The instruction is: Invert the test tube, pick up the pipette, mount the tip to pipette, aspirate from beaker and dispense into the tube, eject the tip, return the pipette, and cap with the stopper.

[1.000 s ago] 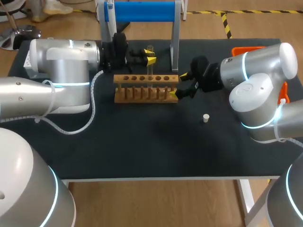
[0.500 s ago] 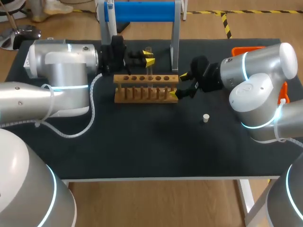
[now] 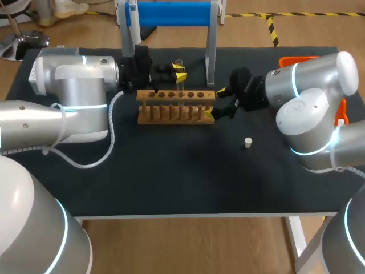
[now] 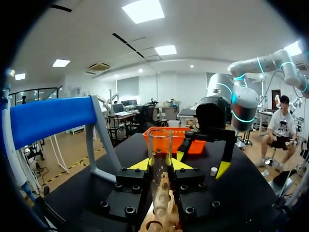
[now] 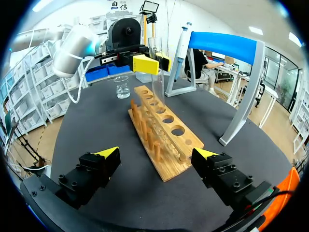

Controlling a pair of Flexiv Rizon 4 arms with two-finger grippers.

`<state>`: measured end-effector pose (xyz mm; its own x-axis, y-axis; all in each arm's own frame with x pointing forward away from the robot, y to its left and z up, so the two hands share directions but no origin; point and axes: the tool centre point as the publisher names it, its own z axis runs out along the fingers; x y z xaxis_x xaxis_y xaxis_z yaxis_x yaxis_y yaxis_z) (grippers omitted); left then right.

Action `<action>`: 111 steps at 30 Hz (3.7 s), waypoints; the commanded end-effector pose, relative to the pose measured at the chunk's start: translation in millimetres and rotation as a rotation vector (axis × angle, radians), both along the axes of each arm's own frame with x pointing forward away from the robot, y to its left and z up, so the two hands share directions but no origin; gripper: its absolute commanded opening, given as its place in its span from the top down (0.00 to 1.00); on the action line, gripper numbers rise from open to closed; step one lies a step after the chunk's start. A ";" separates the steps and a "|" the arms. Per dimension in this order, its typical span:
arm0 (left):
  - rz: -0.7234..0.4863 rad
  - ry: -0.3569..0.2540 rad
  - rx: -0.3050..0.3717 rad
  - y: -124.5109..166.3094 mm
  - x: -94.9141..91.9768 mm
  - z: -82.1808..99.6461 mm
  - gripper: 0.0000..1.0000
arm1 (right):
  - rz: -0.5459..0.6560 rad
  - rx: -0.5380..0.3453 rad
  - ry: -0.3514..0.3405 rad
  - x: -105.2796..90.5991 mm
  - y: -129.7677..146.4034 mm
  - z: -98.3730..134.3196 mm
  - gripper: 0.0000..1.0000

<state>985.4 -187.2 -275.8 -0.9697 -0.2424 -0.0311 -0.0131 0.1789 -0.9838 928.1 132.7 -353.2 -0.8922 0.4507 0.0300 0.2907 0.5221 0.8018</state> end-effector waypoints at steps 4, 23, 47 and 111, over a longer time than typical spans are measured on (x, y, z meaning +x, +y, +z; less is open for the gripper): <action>0.000 -0.005 0.001 -1.5 2.1 -6.8 1.00 | 0.002 0.002 -0.001 -0.2 -1.0 -0.1 0.00; 0.054 -0.034 0.068 16.2 3.0 16.7 0.00 | 0.002 0.002 -0.001 -0.2 -1.0 -0.1 0.00; 0.363 -0.037 0.247 125.4 -13.7 65.6 0.00 | 0.002 0.002 -0.001 -0.2 -1.0 -0.1 0.00; 1.134 0.229 0.390 378.6 85.9 -2.4 0.00 | 0.002 0.002 -0.001 -0.2 -1.0 -0.1 0.00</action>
<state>1048.4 195.8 -269.4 -0.2278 -0.9643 -0.1353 -0.5122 0.2368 -0.8256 928.0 132.8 -353.0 -0.8922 0.4507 0.0299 0.2907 0.5221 0.8018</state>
